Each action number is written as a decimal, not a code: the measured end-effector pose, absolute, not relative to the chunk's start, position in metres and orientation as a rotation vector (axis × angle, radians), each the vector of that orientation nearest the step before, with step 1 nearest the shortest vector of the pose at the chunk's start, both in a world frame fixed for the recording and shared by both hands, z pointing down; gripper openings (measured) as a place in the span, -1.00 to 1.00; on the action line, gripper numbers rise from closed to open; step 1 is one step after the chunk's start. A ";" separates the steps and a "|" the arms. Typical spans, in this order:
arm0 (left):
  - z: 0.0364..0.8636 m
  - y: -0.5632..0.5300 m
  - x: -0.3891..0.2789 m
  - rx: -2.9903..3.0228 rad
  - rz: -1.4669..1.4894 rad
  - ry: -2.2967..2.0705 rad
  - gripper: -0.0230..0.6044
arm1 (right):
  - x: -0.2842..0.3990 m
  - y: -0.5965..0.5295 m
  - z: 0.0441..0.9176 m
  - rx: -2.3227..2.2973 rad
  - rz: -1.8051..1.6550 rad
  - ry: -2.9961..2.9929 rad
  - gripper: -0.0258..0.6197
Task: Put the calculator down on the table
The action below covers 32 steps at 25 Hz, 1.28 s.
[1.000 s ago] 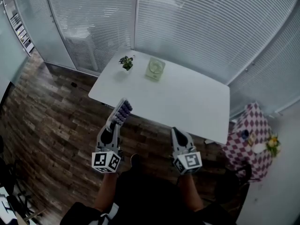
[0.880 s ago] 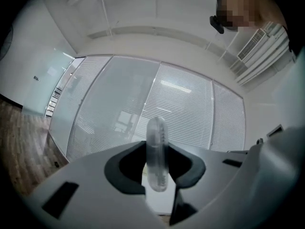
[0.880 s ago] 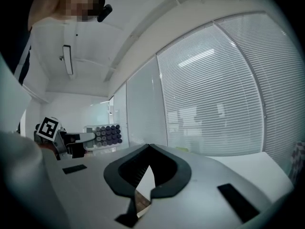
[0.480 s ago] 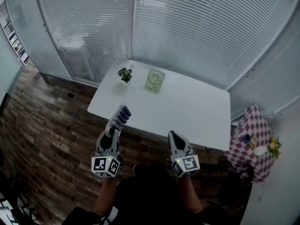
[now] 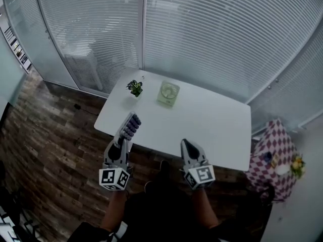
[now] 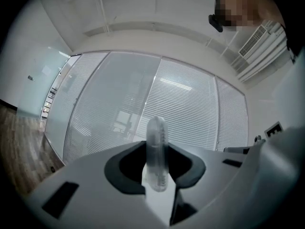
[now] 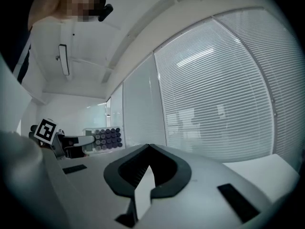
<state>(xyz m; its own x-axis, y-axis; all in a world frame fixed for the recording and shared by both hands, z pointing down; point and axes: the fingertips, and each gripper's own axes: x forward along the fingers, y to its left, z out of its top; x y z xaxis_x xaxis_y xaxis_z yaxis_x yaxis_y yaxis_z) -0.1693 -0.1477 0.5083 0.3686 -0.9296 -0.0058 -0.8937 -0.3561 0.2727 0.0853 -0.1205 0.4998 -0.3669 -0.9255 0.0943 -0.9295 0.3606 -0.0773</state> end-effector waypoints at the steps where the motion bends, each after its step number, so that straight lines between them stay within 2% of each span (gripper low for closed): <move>1: 0.506 -0.155 -0.168 2.404 -0.237 -1.640 -0.61 | 0.086 -0.127 0.499 1.741 0.188 -2.578 -0.91; 22: 0.503 -0.253 -0.146 2.352 -0.256 -1.715 -0.61 | 0.126 -0.251 0.492 1.720 0.186 -2.571 -0.91; 27: 0.508 -0.265 -0.137 2.279 -0.367 -1.590 -0.61 | 0.125 -0.258 0.496 1.691 0.234 -2.627 -0.91; 32: 0.518 -0.273 -0.131 2.048 -0.614 -1.341 -0.61 | 0.133 -0.265 0.503 1.710 0.258 -2.615 -0.91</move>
<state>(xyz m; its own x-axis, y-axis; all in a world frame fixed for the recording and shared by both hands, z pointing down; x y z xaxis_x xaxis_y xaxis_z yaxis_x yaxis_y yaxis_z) -0.1312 -0.2730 0.5176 0.3802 -0.9235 -0.0510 -0.6416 -0.3031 0.7047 0.1330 -0.2652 0.5025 -0.4050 -0.9094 0.0952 -0.9104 0.3915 -0.1336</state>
